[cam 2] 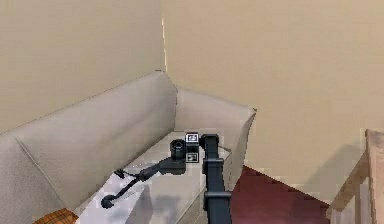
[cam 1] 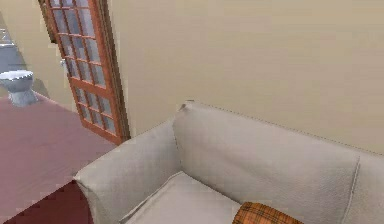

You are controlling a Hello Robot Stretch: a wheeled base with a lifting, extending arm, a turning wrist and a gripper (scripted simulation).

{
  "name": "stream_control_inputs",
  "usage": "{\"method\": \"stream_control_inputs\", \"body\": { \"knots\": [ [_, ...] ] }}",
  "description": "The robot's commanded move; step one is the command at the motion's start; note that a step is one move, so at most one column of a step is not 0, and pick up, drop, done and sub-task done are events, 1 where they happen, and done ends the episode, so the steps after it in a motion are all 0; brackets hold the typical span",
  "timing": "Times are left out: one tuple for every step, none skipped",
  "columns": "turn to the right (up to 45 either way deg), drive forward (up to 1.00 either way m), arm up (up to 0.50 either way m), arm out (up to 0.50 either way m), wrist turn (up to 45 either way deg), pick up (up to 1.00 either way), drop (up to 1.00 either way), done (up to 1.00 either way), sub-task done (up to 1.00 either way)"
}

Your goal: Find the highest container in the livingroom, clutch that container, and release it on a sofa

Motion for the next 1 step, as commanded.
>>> {"method": "stream_control_inputs", "body": {
  "knots": [
    [0.0,0.00,0.00,0.00,0.0,0.00,0.00,1.00,0.00]
  ]
}}
